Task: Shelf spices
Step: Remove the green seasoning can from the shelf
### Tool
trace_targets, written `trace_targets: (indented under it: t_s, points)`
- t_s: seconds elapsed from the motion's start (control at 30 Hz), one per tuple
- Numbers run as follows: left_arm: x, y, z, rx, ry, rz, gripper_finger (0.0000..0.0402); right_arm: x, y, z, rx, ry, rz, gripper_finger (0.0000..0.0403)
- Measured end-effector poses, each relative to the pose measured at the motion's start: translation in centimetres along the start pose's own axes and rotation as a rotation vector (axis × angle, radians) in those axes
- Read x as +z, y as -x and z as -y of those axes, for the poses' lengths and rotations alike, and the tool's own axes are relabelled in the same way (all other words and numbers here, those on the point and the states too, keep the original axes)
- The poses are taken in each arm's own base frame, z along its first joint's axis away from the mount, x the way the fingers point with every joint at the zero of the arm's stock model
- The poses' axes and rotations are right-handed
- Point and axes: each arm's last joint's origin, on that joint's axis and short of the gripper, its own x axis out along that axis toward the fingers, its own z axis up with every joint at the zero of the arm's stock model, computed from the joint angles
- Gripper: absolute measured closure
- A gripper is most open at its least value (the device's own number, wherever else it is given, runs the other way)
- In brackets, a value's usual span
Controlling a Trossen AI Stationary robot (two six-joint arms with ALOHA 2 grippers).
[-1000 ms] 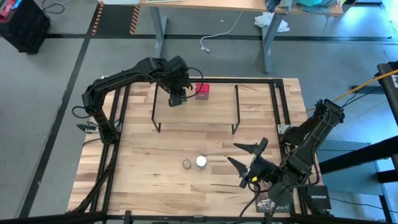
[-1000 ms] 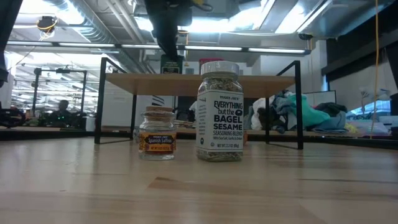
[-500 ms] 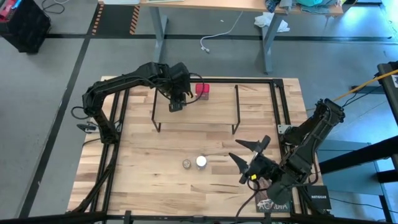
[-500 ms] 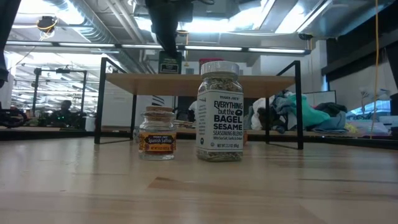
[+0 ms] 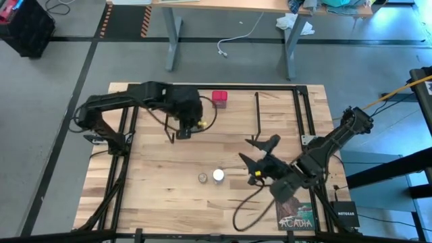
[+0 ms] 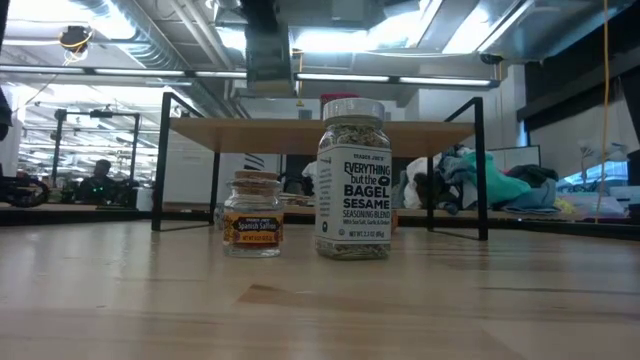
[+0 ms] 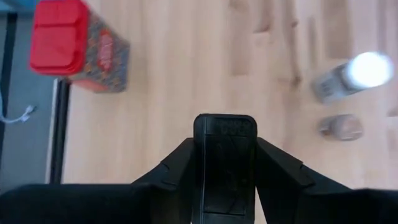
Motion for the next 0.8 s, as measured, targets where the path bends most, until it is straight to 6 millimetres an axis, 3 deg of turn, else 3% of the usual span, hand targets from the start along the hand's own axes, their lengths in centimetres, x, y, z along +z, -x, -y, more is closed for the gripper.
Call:
trace_targets:
  t_s: [0.23, 0.43, 0.8]
  points:
    - [-0.4, 2.3, 4.4, -0.037, -0.033, 0.037, 0.0282, -0.2, -3.1, 1.2, 0.041, 0.065, -0.057, 0.0134]
    - [-0.7, 2.9, 8.1, -0.037, -0.076, 0.029, 0.0282, 0.1, -6.7, 3.6, 0.235, 0.076, -0.022, 0.0134]
    - [-1.8, 4.3, 13.0, 0.064, -0.029, 0.072, 0.0282, -0.8, -11.8, 14.0, 0.384, -0.055, -0.019, 0.0134]
